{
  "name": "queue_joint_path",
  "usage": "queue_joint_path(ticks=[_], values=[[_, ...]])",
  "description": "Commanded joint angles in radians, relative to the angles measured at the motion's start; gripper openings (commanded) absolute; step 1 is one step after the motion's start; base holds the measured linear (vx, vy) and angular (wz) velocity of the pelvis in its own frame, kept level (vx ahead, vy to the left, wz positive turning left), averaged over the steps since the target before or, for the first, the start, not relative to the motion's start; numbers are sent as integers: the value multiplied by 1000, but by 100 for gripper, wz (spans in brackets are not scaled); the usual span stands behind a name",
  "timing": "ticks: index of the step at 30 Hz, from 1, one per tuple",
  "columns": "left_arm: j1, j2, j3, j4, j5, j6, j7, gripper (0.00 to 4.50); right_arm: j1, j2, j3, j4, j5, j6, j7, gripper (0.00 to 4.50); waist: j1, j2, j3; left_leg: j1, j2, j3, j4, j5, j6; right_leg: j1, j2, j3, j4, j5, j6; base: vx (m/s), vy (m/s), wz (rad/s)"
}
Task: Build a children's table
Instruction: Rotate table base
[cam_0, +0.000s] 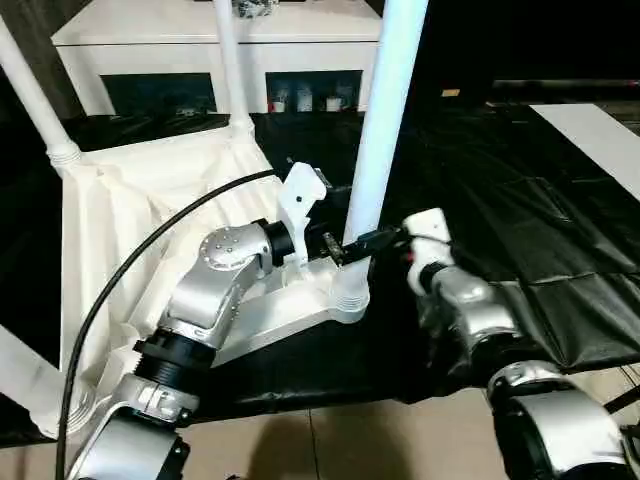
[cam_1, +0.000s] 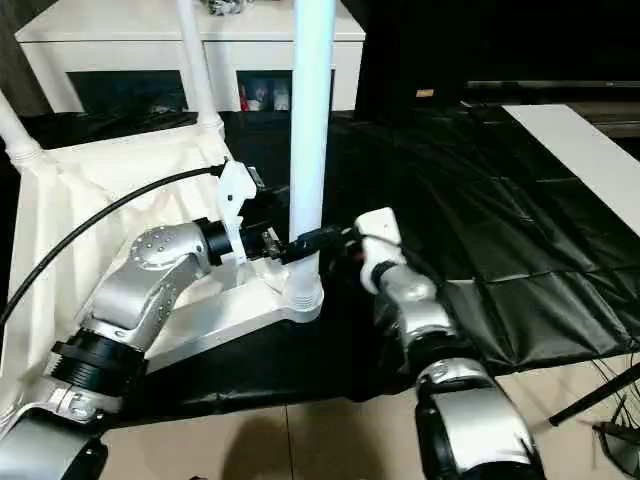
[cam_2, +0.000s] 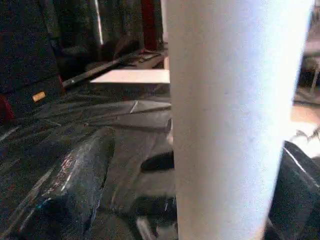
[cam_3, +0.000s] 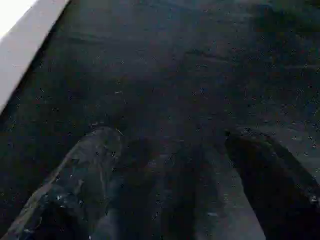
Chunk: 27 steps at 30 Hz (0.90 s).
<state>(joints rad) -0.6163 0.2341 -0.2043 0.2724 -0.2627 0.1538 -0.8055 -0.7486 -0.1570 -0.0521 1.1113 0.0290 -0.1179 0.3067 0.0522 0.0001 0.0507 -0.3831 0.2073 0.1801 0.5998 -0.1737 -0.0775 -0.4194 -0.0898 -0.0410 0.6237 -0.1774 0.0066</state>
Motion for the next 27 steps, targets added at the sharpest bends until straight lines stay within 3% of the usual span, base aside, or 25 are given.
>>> queue_joint_path(ticks=[1,5,8,13,16,19,22,25,26,27], values=[[31,41,12,-32,9,38,-18,446,1,-24,-20,-34,14,-11,21,386,9,0,-68,14,10,4,-73,-247,19,56,-34,24,-66,-122,-252,0,0,0],[127,136,-35,-150,23,149,-68,446,52,-72,-32,-118,45,-2,126,386,9,4,-66,18,13,4,-74,-255,17,52,-30,24,-68,-146,-235,0,0,0],[139,129,-5,-88,109,120,63,446,99,-98,-17,-196,64,13,225,386,12,4,-65,20,13,6,-75,-279,19,50,-26,24,-72,-152,-229,0,0,0],[130,110,48,-64,119,97,151,446,181,-128,14,-341,97,43,353,386,25,0,-67,18,13,3,-75,-256,24,53,-29,25,-72,-138,-222,0,0,0],[158,115,54,-143,57,145,100,446,227,-149,35,-430,121,76,428,386,31,1,-70,16,13,3,-73,-224,36,55,-31,25,-67,-101,-233,0,0,0],[250,169,7,-294,-16,228,-39,446,277,-203,76,-521,113,115,515,386,38,1,-69,14,16,4,-73,-195,48,54,-30,23,-64,-74,-251,0,0,0],[291,210,-32,-341,-4,266,-68,446,293,-238,92,-555,91,129,559,386,37,3,-64,16,15,5,-77,-237,44,51,-27,24,-71,-133,-238,0,0,0],[320,240,-58,-372,-4,290,-88,446,305,-274,112,-585,75,144,593,386,37,3,-60,19,16,3,-82,-294,20,48,-29,25,-81,-227,-209,0,0,0],[339,261,-78,-392,0,307,-103,419,313,-302,131,-610,62,154,621,386,37,3,-58,21,15,2,-83,-315,12,45,-29,25,-85,-260,-200,0,0,0],[343,265,-82,-397,3,314,-103,419,315,-310,135,-618,59,157,629,386,37,3,-58,22,16,2,-84,-317,10,45,-28,26,-85,-263,-196,0,0,0]])
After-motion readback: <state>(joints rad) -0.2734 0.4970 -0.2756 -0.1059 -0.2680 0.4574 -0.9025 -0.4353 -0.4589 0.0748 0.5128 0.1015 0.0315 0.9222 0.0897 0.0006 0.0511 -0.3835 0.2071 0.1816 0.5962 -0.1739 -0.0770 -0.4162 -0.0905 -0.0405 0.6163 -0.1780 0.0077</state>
